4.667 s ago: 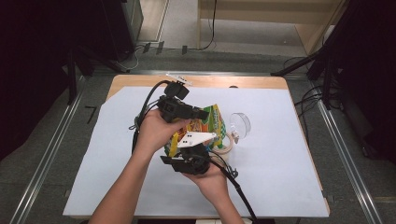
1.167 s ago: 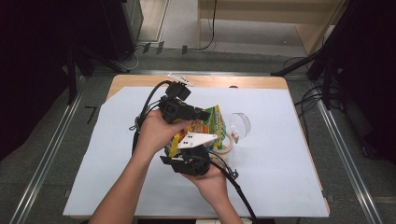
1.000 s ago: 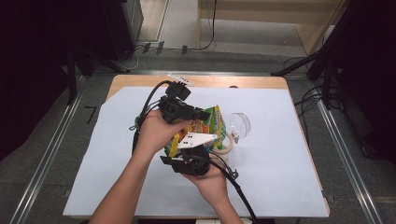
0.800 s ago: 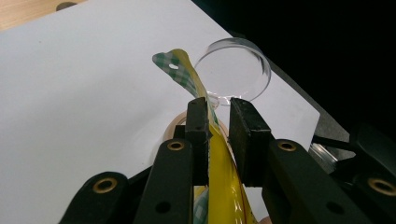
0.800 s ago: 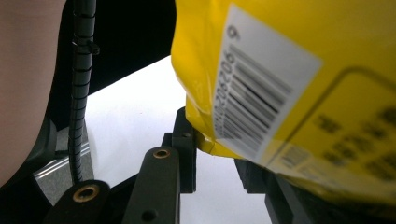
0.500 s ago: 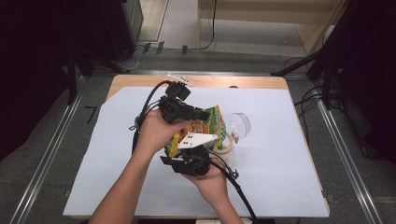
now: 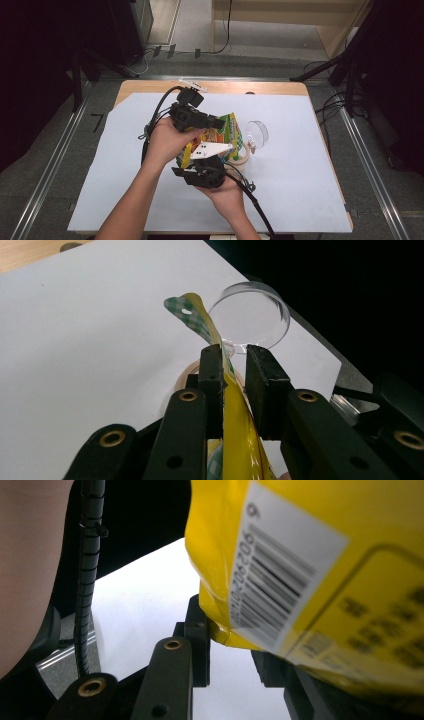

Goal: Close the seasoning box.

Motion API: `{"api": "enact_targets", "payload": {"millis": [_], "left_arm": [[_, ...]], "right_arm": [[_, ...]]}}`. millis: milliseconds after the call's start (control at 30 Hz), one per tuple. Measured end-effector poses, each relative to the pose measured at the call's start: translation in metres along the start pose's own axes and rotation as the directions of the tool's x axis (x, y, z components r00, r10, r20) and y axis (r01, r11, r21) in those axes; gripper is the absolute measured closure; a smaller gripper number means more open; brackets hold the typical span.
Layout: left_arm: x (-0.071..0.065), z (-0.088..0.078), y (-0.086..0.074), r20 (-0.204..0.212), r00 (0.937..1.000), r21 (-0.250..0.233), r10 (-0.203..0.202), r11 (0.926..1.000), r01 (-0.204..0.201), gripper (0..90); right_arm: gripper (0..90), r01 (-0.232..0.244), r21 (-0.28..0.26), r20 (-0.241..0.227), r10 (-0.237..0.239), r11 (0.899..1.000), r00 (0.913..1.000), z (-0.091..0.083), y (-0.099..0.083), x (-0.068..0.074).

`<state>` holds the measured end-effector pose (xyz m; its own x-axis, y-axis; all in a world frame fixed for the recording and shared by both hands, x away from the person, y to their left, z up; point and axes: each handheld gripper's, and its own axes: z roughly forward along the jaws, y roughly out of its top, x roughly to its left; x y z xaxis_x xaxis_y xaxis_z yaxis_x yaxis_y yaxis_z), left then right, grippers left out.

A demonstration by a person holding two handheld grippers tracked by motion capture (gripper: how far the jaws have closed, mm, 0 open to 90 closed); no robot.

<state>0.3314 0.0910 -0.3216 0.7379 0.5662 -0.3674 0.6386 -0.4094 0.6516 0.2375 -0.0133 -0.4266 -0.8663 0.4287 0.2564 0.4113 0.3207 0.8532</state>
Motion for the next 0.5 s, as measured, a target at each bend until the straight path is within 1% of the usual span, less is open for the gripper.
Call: {"api": "enact_targets", "payload": {"millis": [500], "left_arm": [[0.0012, -0.0013, -0.0001, 0.002, 1.0, -0.007, -0.008, 0.9999, 0.008, 77.9]], "right_arm": [[72.7, 0.006, 0.002, 0.0, -0.006, 1.0, 1.0, -0.0001, 0.0012, 0.0004]]}}
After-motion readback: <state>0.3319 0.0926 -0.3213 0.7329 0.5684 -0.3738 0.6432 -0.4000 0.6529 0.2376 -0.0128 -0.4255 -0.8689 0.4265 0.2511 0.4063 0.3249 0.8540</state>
